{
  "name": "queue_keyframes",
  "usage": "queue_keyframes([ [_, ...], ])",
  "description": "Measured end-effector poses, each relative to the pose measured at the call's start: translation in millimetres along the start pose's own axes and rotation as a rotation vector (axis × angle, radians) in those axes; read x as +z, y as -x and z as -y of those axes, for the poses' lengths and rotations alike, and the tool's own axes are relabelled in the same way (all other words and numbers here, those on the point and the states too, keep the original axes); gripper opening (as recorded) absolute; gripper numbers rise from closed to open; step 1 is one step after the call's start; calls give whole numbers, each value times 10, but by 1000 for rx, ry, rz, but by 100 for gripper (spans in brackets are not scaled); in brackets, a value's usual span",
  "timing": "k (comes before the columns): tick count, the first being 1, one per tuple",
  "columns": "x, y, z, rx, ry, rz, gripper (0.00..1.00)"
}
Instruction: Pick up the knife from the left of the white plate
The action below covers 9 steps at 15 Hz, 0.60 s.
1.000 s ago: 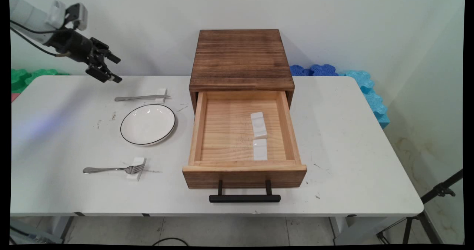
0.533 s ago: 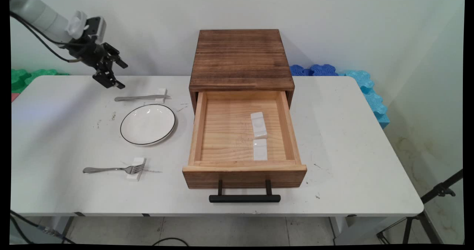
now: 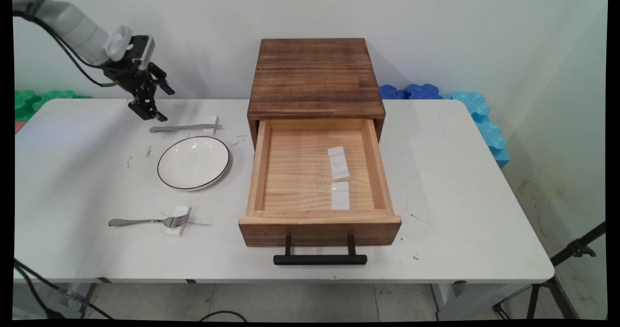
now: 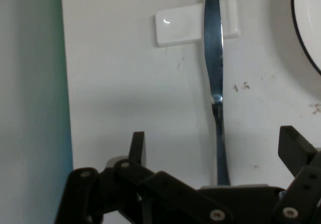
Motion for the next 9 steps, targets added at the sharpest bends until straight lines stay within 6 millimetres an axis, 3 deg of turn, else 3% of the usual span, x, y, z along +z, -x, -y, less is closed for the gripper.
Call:
queue_keyframes([
  [9,297,-104,127,62,31,31,100],
])
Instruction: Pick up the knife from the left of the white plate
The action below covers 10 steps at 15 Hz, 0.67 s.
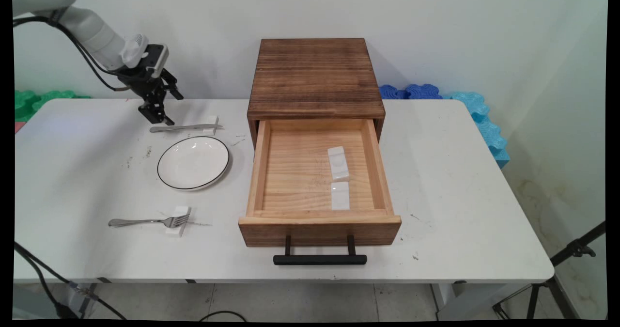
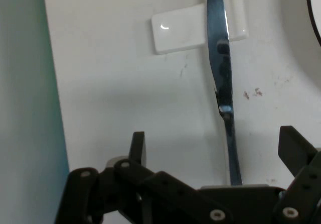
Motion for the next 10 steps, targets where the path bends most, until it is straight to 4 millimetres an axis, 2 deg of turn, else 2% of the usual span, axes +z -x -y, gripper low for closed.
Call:
queue_keyframes([
  [10,326,-85,51,18,36,6,100],
])
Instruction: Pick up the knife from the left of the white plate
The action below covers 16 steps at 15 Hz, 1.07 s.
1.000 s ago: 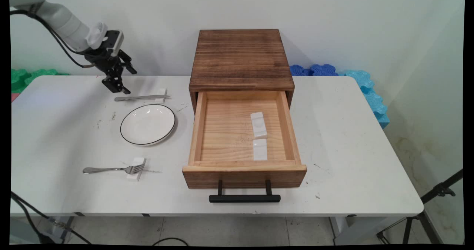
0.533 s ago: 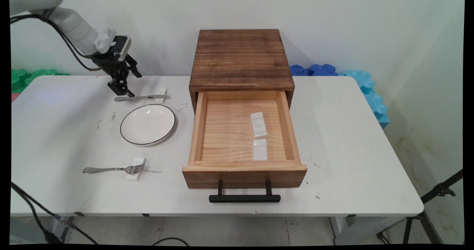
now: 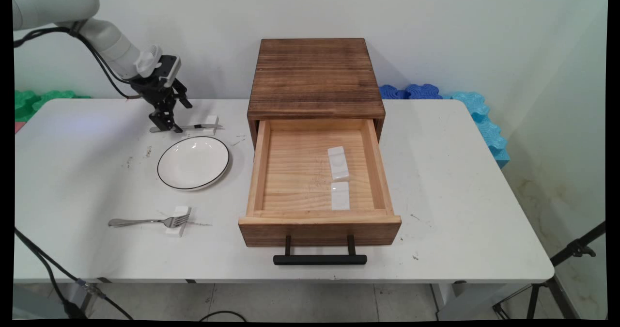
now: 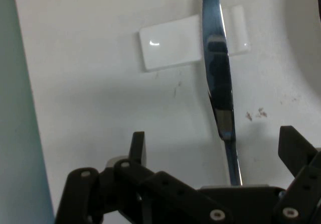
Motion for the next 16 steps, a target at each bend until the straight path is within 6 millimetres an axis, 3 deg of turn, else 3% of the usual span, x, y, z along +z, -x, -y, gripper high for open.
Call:
queue_keyframes([
  [15,167,-75,7,-8,6,-3,100],
  [16,170,-80,7,-10,5,-3,0],
])
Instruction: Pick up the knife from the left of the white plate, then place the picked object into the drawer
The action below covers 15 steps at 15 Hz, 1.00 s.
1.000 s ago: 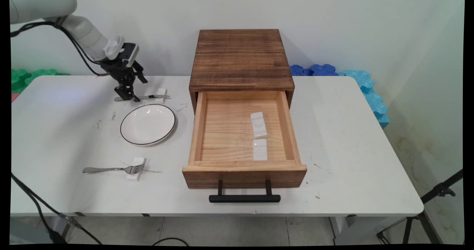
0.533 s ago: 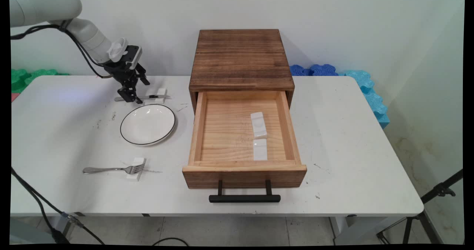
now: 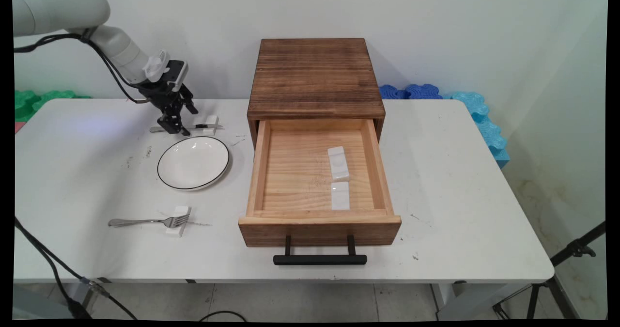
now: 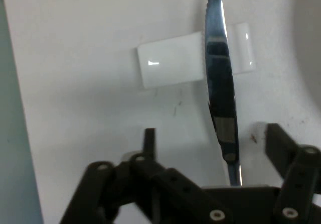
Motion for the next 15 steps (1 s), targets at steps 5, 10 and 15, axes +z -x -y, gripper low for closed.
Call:
queue_keyframes([
  [5,-4,-12,-5,-3,-2,-2,0],
  [10,-14,-6,-30,-3,1,-1,0],
  [15,-43,12,-57,-5,3,-1,0],
])
